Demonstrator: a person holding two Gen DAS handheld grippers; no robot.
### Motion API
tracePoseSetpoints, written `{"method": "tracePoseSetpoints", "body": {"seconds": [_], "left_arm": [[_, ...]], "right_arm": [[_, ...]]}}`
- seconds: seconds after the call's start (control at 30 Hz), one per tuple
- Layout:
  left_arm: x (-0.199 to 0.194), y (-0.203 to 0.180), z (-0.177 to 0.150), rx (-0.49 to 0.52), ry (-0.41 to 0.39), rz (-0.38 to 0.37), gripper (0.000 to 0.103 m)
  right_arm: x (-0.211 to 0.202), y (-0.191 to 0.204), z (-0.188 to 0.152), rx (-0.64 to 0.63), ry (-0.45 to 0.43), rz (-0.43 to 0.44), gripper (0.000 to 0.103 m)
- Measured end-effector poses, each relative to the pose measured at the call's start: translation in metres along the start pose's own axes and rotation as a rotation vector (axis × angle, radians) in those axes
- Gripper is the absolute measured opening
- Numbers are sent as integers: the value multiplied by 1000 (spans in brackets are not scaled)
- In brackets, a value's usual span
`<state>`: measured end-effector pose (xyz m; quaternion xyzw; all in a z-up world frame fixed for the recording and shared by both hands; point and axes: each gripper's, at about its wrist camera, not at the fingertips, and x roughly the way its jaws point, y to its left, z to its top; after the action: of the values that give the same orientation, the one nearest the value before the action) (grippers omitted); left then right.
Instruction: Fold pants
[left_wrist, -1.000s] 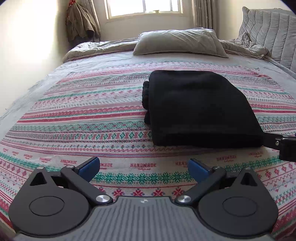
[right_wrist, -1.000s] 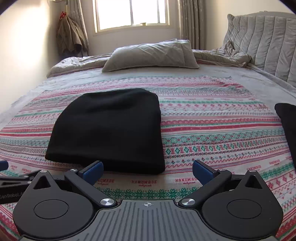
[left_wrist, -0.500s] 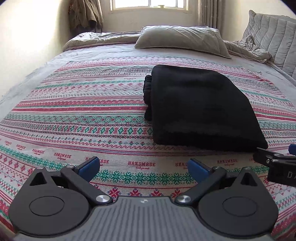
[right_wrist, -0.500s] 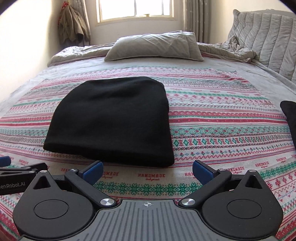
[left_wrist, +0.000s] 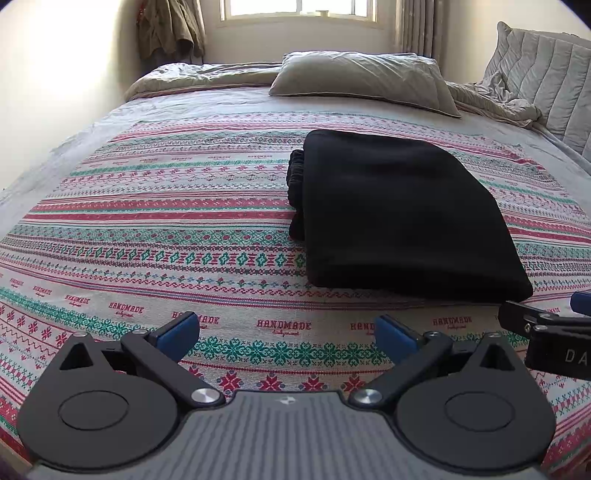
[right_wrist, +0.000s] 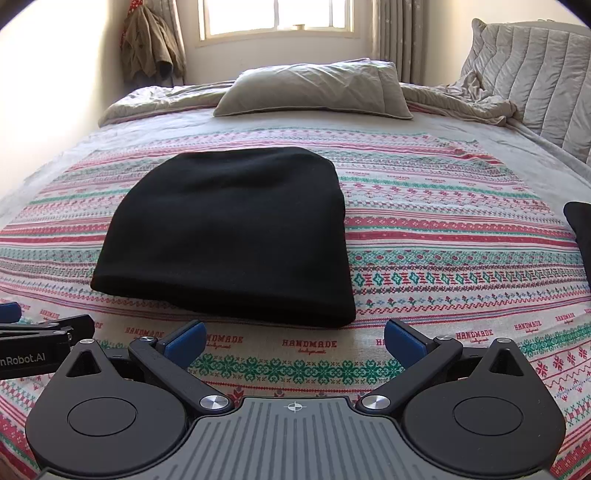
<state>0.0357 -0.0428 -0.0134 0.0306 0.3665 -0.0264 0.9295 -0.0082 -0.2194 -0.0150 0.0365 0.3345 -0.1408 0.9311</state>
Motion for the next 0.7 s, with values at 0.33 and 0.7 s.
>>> {"method": "tracePoseSetpoints", "body": {"seconds": [0.33,0.7], "left_arm": [[0,-1,-1,6,2,-3,103],[0,-2,-1,5,3,-4,103]], "right_arm": [[1,1,-1,-5,6,1,103],[2,1,-1,-6,7,1,103]]}}
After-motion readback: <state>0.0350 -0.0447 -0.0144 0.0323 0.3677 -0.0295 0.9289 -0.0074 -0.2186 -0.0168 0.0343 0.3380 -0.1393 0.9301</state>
